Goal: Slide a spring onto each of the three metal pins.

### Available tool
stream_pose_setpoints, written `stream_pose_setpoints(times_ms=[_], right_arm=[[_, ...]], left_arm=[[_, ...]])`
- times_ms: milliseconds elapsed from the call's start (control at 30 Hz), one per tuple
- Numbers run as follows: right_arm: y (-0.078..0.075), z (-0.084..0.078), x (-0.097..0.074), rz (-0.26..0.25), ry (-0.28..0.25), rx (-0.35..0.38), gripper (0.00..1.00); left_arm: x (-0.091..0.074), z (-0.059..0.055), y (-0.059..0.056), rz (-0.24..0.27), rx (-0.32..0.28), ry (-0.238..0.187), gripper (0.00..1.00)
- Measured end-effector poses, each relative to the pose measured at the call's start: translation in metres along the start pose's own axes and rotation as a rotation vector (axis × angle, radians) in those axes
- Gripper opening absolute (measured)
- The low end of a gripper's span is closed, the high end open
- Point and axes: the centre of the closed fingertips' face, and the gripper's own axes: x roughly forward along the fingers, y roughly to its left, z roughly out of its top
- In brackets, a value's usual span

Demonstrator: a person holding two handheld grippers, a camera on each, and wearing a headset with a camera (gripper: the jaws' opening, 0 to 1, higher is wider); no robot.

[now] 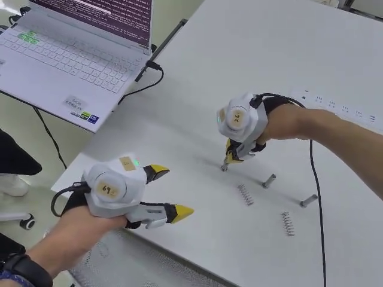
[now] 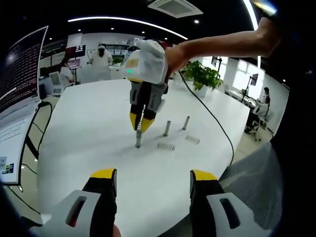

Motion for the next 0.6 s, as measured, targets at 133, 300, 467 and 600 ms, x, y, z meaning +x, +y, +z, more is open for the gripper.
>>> stream_pose_setpoints(times_ms=[133, 300, 467, 600], right_arm=[[0.000, -0.001, 0.005, 0.007, 0.007, -0.002, 0.09], [0.000, -0.001, 0.009, 0.012, 0.012, -0.005, 0.09], [0.001, -0.001, 0.013, 0.018, 0.014, -0.003, 0.09], [0.001, -0.002, 0.017, 0.018, 0.014, 0.001, 0.09]], left_arm=[[-0.001, 0.000, 0.001, 0.001, -0.002, 0.000, 0.55], [0.000, -0.001, 0.001, 0.002, -0.004, 0.001, 0.55], [0.000, 0.000, 0.002, 0.004, -0.006, 0.001, 0.55], [-0.001, -0.001, 0.003, 0.006, -0.008, 0.002, 0.55]])
